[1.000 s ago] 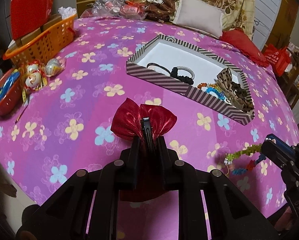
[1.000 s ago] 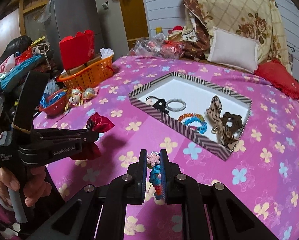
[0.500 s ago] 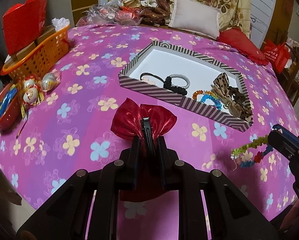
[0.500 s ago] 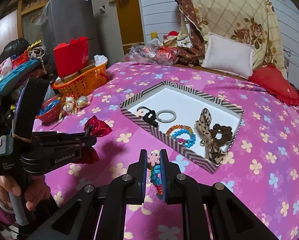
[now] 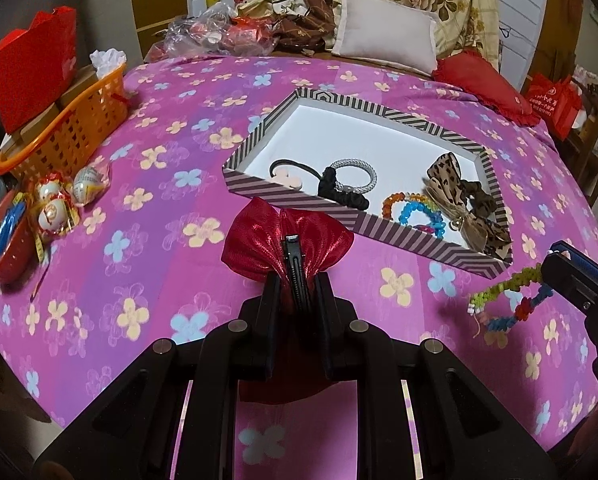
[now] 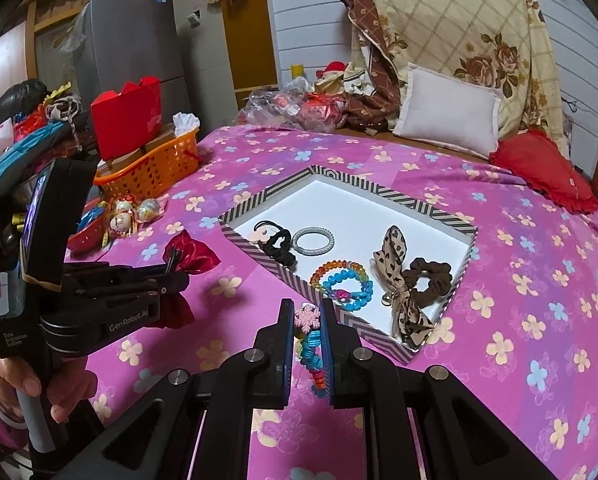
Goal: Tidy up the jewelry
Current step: 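Carry red bow with left tool while right tool carries charm bracelet over tray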
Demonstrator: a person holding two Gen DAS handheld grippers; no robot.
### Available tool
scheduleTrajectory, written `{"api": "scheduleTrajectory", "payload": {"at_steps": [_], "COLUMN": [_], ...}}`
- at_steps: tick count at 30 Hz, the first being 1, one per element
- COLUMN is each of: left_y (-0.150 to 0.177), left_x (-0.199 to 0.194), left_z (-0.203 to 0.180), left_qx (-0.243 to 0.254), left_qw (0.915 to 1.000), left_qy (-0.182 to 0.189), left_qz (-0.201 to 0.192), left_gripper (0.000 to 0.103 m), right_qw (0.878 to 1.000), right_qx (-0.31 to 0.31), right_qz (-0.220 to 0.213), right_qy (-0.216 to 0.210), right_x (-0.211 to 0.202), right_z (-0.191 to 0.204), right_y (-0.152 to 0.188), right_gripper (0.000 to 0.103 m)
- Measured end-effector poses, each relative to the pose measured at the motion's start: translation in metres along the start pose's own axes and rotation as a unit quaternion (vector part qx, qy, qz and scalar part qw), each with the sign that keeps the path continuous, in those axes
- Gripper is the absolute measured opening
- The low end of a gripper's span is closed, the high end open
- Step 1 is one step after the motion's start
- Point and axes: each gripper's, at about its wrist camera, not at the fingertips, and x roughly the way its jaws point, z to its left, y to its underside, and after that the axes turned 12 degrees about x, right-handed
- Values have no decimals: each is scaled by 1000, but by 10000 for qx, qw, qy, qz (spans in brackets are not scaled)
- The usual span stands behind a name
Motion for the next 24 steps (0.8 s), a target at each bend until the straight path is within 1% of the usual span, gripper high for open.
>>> {"api": "scheduleTrajectory", "payload": {"at_steps": [7,19,24], "left_y": [-8,-34,-47], "left_x": [6,15,29], "left_z": [0,9,10], "left_qx": [25,23,-33], "left_qw": [10000,10000,9999], "left_qy": [-4,51,113], "left_qz": [32,-22,93], "left_gripper": [16,16,16], "right_qw": [10000,9999,9999], "right_qx": [-3,14,41], "right_qz": [6,-77,-101], "right_qy": [15,87,94], "right_x": [2,16,26], "right_z": [-2,-15,-18], "right_y": [-3,-37,-51], "right_gripper": [11,11,11]}}
